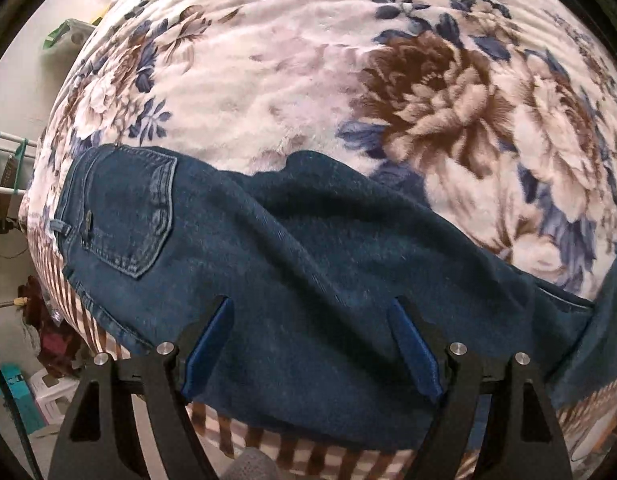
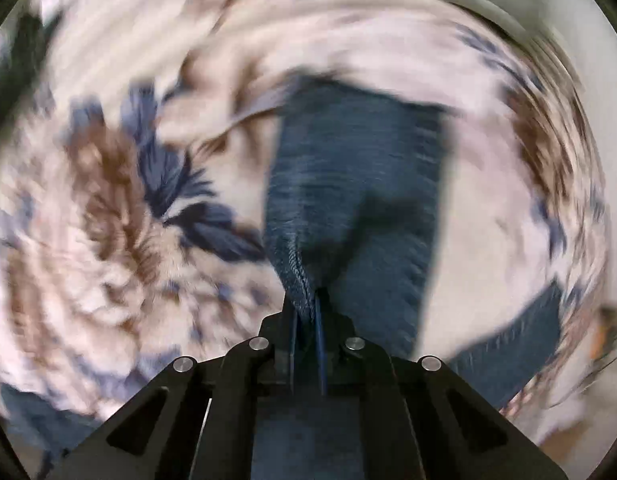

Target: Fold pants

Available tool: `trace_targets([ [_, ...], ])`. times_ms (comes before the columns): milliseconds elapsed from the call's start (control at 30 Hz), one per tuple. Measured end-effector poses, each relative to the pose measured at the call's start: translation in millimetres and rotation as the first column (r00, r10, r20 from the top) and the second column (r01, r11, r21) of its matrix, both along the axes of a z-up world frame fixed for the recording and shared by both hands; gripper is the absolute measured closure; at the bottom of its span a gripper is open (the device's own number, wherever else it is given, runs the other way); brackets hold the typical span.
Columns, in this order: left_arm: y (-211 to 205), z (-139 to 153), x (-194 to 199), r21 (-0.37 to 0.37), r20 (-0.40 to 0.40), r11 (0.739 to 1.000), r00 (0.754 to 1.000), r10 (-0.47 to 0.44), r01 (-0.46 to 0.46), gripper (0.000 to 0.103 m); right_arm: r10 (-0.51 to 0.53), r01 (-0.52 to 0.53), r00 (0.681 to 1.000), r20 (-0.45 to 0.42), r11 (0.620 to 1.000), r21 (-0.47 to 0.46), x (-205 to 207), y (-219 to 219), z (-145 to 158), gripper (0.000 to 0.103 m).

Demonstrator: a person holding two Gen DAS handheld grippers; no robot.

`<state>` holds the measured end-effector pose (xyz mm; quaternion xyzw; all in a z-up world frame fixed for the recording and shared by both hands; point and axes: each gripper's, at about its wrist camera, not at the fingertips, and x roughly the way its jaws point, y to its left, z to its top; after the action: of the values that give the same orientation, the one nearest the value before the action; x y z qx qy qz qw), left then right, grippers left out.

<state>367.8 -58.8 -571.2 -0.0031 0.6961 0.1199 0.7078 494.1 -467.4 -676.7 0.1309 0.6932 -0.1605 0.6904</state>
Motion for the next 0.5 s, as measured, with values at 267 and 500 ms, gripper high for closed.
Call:
trace_targets([
  [267,-15,9,-21,-0.045,0.022,0.999,1.000,0.001,0.000,0.024,-0.502,0.490,0.862,0.074,0.861,0.141,-179,-119,30,0.095],
  [500,-33,3,-27,-0.050,0.009,0.998,1.000,-0.024,0.024,0.024,-0.692,0.659,0.721,-0.033,0.670,0.343,-248,-159,-34,0.081],
])
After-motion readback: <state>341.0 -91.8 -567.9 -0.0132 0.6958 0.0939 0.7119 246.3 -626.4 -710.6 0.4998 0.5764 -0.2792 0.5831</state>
